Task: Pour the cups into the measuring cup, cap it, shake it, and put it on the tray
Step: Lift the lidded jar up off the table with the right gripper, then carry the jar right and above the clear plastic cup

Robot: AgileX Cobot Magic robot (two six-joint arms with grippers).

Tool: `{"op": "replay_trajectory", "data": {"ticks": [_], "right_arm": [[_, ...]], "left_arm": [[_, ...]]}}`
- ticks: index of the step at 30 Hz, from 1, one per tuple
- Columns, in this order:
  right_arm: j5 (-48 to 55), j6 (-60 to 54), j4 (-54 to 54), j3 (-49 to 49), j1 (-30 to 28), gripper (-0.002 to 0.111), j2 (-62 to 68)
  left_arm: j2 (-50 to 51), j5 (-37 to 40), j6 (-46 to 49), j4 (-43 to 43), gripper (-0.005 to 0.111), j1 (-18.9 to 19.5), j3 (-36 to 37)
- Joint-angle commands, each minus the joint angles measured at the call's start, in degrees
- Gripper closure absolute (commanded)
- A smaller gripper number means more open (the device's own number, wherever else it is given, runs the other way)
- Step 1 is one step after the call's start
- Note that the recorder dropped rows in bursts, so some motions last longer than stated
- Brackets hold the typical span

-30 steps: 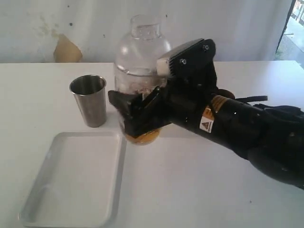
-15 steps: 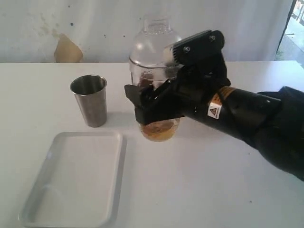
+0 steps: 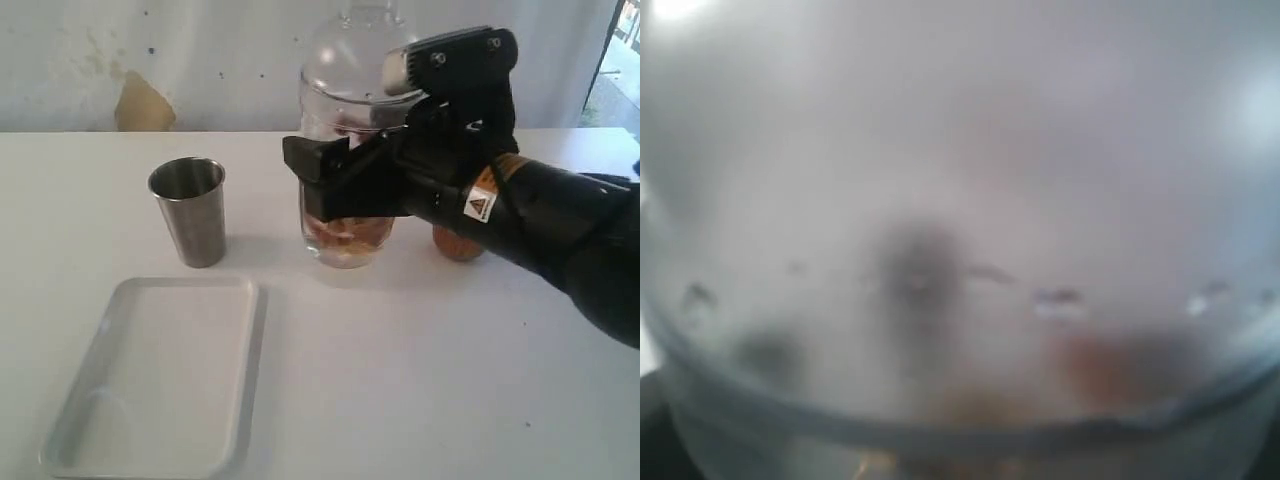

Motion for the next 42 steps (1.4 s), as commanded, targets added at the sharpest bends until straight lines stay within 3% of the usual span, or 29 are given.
{"op": "replay_trajectory", "data": {"ticks": [1, 2, 3, 5, 6, 7, 9, 10, 12, 13, 16, 19, 21, 23, 29, 32, 42], "right_arm": [[-0.7, -7.43, 8.57, -1.69, -0.3, 0.108, -0.66], [-1.86, -9.75, 16.14, -1.39, -1.49, 0.108, -0.54], [-2.29, -7.84, 12.78, -1.14, -1.33, 0.108, -0.73], [-1.88, 1.41, -7.37, -1.15, 1.76, 0.108, -1.98], [-1.2, 0.14, -10.12, -1.27, 2.85, 0.108, -2.09], [0.48, -4.56, -4.72, -1.52, 2.43, 0.108, -2.09], [0.02, -14.61, 19.51, -1.87, -1.35, 0.108, -1.55], [0.19, -13.46, 19.09, -1.87, -1.86, 0.108, -1.55], [1.72, -7.48, 0.26, -1.87, 0.73, 0.108, -3.3], [1.83, -8.05, -1.29, -1.89, 1.16, 0.108, -3.49], [1.07, -14.14, 17.55, -2.26, -2.88, 0.108, -3.34], [1.71, -17.77, 10.33, -2.26, -3.97, 0.108, -4.41], [0.6, -16.27, 18.92, -2.29, -10.05, 0.108, -4.54], [0.46, -17.37, 9.82, -2.95, -12.07, 0.108, -4.52], [5.5, -26.19, 6.93, -7.18, -24.51, 0.108, 0.33], [9.57, -34.61, 6.81, -10.68, -25.79, 0.108, 5.06], [8.41, -42.8, 6.18, -16.31, -25.65, 0.108, 13.47]], "left_arm": [[-0.24, -0.6, -0.07, 0.24, 0.106, -0.14, 0.29], [-0.24, -0.6, -0.07, 0.24, 0.106, -0.14, 0.29], [-0.24, -0.6, -0.07, 0.24, 0.106, -0.14, 0.29], [-0.24, -0.6, -0.07, 0.24, 0.106, -0.14, 0.29], [-0.24, -0.6, -0.07, 0.24, 0.106, -0.14, 0.29], [-0.24, -0.6, -0.07, 0.24, 0.106, -0.14, 0.29], [-0.24, -0.6, -0.07, 0.24, 0.106, -0.14, 0.29], [-0.24, -0.6, -0.07, 0.24, 0.106, -0.14, 0.29], [-0.24, -0.6, -0.07, 0.24, 0.106, -0.14, 0.29], [-0.24, -0.6, -0.07, 0.24, 0.106, -0.14, 0.29], [-0.24, -0.6, -0.07, 0.24, 0.106, -0.14, 0.29], [-0.24, -0.6, -0.07, 0.24, 0.106, -0.14, 0.29], [-0.24, -0.6, -0.07, 0.24, 0.106, -0.14, 0.29], [-0.24, -0.6, -0.07, 0.24, 0.106, -0.14, 0.29], [-0.24, -0.6, -0.07, 0.24, 0.106, -0.14, 0.29], [-0.24, -0.6, -0.07, 0.24, 0.106, -0.14, 0.29], [-0.24, -0.6, -0.07, 0.24, 0.106, -0.14, 0.29]]}}
